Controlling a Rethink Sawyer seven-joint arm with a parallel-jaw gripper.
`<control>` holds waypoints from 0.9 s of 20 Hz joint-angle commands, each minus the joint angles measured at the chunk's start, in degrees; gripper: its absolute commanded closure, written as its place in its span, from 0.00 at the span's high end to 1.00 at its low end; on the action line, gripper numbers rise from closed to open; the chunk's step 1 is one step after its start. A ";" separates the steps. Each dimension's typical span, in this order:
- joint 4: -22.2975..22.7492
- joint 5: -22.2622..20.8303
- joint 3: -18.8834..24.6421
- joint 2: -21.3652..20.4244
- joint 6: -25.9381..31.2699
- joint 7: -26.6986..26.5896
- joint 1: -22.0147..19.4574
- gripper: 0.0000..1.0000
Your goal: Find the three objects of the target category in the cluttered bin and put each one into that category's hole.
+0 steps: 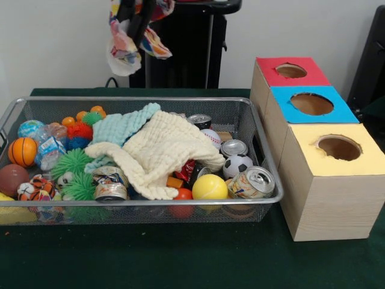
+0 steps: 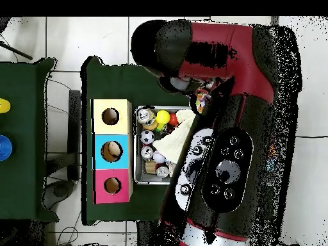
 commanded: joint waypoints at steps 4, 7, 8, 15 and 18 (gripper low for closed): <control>0.22 2.50 -0.78 3.70 6.94 19.83 2.30 0.00; -0.99 3.37 -1.22 4.55 7.69 21.23 2.83 0.00; -0.97 3.52 -1.33 4.73 7.32 21.82 3.12 0.00; -4.49 4.45 -2.40 7.12 8.92 24.47 4.28 0.00; -3.95 5.10 -2.43 6.93 8.64 24.24 4.36 0.00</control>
